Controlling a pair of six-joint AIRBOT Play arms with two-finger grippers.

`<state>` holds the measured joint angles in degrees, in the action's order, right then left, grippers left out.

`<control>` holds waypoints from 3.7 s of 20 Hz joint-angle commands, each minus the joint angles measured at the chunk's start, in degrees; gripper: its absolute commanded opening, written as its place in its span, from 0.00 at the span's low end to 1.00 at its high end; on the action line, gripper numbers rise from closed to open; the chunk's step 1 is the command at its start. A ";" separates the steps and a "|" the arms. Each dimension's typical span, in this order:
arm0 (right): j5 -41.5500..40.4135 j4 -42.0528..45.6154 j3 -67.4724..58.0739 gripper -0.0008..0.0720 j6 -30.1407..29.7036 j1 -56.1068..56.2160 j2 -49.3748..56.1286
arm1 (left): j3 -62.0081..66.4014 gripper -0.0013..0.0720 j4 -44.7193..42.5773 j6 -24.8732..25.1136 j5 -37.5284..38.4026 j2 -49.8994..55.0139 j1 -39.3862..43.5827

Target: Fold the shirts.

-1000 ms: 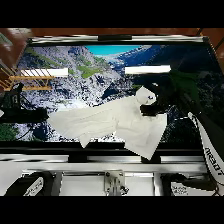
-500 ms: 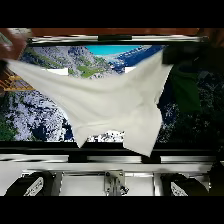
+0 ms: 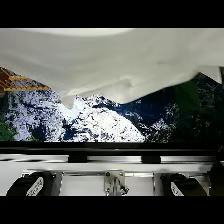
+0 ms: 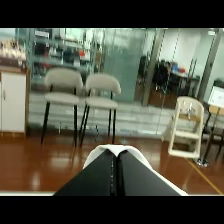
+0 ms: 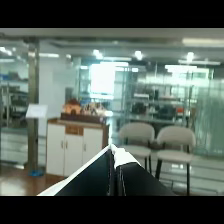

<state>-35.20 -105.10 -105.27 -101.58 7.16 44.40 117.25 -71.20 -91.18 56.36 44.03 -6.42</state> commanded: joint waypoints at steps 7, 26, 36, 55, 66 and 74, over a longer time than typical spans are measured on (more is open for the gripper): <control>-23.10 3.80 -0.90 0.08 6.80 0.04 1.29 | -13.03 0.06 -9.84 0.07 13.25 -1.73 0.02; -31.58 -9.11 -0.96 0.69 16.87 0.11 53.55 | -37.03 1.00 0.87 1.11 18.75 37.44 2.01; -59.39 1.53 2.51 0.69 8.11 -16.52 42.56 | -57.66 0.99 1.97 -0.22 23.74 20.46 8.17; -53.79 -6.80 14.47 0.69 5.84 -18.84 39.19 | -83.38 0.06 21.70 -1.49 -14.73 20.76 29.46; -48.35 -10.60 25.70 0.69 4.79 -18.62 39.43 | -60.39 0.06 14.05 3.76 -2.29 16.13 -0.42; -36.72 -8.87 29.94 0.70 4.15 -10.05 40.44 | -59.95 0.06 13.18 3.54 -3.72 24.17 -2.95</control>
<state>-76.88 -114.83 -76.23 -97.38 -5.61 84.27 56.69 -57.91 -87.46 53.87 65.52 -8.25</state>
